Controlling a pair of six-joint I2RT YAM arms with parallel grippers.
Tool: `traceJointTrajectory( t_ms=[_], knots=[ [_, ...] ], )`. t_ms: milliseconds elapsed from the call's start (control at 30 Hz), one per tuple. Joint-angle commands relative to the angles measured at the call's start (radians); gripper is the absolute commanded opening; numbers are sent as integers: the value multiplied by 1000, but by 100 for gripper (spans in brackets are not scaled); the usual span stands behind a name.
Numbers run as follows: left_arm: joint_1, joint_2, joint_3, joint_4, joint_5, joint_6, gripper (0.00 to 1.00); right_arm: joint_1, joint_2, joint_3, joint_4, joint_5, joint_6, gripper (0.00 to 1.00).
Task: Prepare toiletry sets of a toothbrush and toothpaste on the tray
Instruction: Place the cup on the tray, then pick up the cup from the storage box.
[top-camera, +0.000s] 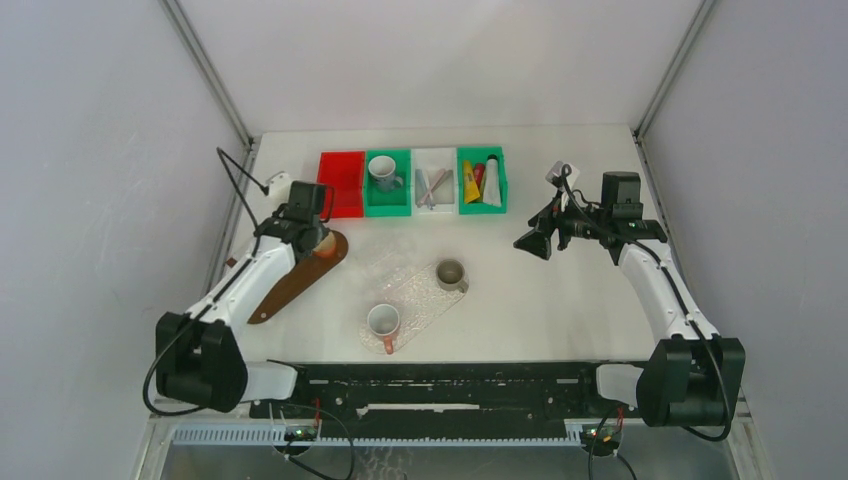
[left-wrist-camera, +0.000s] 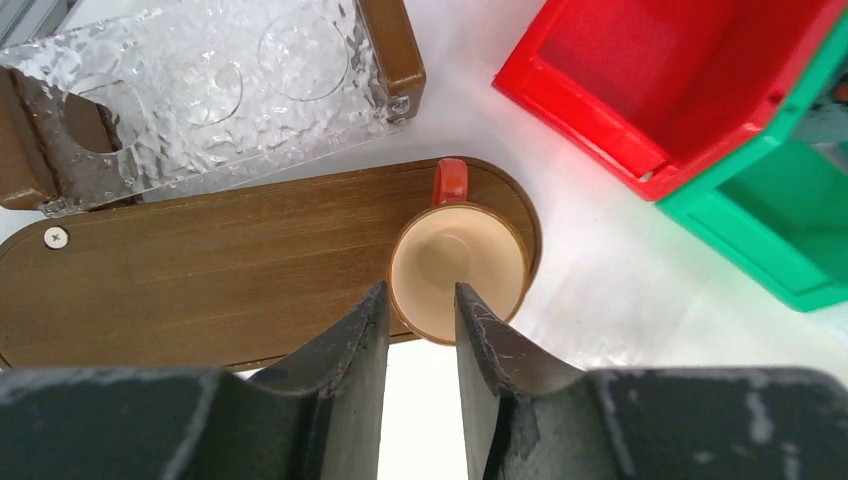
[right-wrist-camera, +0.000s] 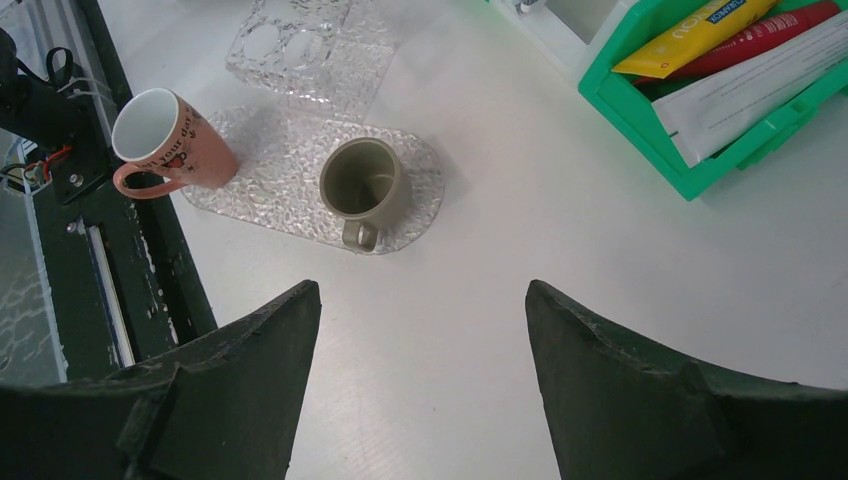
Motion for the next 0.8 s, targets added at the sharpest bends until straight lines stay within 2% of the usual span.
traceJointTrajectory(
  t_ms=[0,167,267,433,567,767],
  knots=[
    [3,-127,-49,57,20,-1,35,5,-30,1,35,-18,-17,83],
    [4,-233,-117,182,124,65,39,5,-31,1,34,-18,-18,83],
    [4,-288,-176,298,234,104,42,6,-31,1,34,-19,-17,83],
    [3,-324,-253,464,411,143,56,4,-32,1,34,-18,-15,83],
    [4,-278,-239,535,517,152,62,5,-33,1,34,-18,-16,83],
    [3,-109,-117,587,646,168,64,4,-34,1,34,-18,-17,83]
  ],
)
